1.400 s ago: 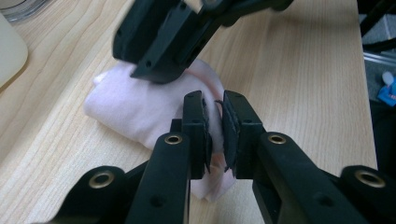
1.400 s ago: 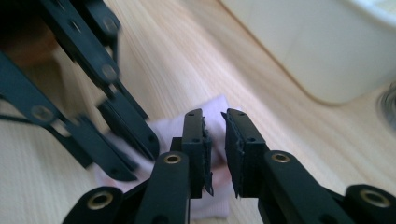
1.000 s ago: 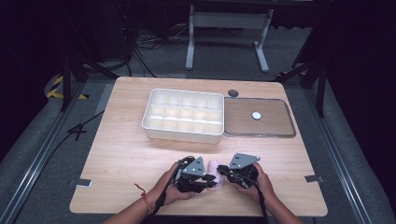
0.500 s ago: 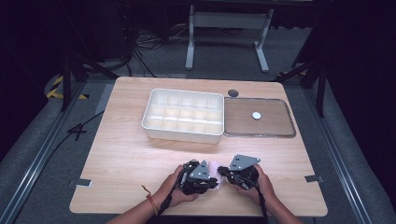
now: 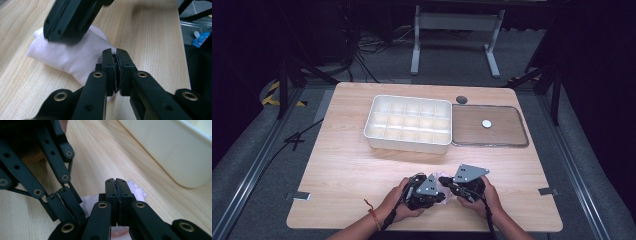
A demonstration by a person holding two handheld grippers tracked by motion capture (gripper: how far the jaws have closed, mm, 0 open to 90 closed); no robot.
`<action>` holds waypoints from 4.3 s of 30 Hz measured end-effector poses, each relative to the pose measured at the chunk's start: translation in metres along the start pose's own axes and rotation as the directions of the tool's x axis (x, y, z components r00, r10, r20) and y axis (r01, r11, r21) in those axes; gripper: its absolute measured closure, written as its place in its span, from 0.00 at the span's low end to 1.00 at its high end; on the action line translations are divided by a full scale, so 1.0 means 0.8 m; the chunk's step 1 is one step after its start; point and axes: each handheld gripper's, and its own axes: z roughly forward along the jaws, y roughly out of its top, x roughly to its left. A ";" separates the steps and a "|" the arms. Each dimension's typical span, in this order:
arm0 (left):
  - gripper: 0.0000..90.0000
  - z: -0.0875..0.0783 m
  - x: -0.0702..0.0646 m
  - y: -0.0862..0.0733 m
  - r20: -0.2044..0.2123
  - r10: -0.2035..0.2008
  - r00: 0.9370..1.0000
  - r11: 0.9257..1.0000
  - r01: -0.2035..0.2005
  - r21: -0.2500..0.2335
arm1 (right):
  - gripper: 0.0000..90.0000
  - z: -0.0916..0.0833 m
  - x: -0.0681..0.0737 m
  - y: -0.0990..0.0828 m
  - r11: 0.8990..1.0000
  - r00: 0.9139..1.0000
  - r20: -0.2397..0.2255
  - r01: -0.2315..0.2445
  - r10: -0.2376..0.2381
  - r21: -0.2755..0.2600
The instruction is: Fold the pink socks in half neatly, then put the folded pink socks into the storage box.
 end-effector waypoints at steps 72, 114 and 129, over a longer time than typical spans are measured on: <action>0.92 -0.030 0.004 0.003 0.032 0.008 0.999 0.998 -0.007 -0.055 | 0.95 -0.004 -0.018 -0.016 0.994 0.997 0.026 -0.072 0.070 0.078; 0.30 -0.150 0.059 -0.148 -0.287 -0.239 0.927 0.965 0.261 0.039 | 0.46 -0.007 -0.018 -0.003 0.979 0.980 0.026 -0.199 0.198 0.037; 0.26 -0.149 0.060 -0.152 -0.280 -0.243 0.929 0.966 0.258 0.016 | 0.43 0.011 -0.031 -0.025 0.939 0.939 -0.082 -0.323 0.334 0.122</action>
